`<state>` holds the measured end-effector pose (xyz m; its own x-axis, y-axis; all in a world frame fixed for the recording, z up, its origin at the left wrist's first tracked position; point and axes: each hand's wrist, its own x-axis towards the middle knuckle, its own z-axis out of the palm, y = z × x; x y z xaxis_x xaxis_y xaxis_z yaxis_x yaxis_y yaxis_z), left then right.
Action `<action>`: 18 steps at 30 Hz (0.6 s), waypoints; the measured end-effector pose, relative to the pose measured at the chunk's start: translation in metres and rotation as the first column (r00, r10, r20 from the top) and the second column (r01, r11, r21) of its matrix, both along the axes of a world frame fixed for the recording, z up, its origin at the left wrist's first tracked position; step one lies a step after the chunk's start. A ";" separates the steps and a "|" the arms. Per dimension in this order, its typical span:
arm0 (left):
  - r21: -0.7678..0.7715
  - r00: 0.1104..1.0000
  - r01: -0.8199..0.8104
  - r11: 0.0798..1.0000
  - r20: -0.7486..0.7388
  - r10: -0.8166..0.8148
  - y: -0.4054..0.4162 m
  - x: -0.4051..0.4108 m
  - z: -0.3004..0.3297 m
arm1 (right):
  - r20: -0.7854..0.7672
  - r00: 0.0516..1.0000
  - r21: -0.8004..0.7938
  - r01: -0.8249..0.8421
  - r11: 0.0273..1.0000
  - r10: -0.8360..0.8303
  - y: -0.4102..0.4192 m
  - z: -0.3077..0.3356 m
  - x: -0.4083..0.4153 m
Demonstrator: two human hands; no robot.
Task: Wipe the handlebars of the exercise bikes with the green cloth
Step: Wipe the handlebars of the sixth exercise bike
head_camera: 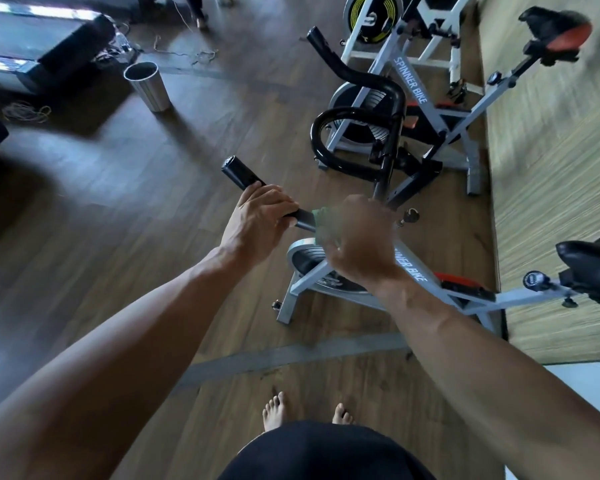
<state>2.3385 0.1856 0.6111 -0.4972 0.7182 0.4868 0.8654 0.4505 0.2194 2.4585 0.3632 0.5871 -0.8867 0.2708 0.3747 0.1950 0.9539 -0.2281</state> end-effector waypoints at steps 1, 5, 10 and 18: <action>0.000 1.000 0.000 1.000 0.006 0.000 0.000 0.001 0.000 | 0.015 1.000 -0.007 0.011 1.000 -0.011 -0.006 0.001 -0.002; -0.013 1.000 -0.003 1.000 0.028 0.003 0.000 0.001 0.002 | 0.079 0.996 -0.040 0.054 0.998 -0.051 -0.018 -0.005 -0.007; -0.024 1.000 -0.010 1.000 0.003 0.010 0.000 0.001 0.001 | 0.005 1.000 0.054 0.019 0.998 -0.019 -0.019 -0.010 -0.006; -0.017 1.000 -0.024 1.000 -0.005 0.024 0.000 -0.001 -0.002 | -0.155 0.981 0.043 -0.110 0.993 0.115 0.023 -0.027 0.002</action>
<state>2.3378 0.1854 0.6086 -0.5122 0.7142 0.4771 0.8552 0.4750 0.2072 2.4604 0.3864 0.5602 -0.8404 0.1572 0.5186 0.0504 0.9755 -0.2141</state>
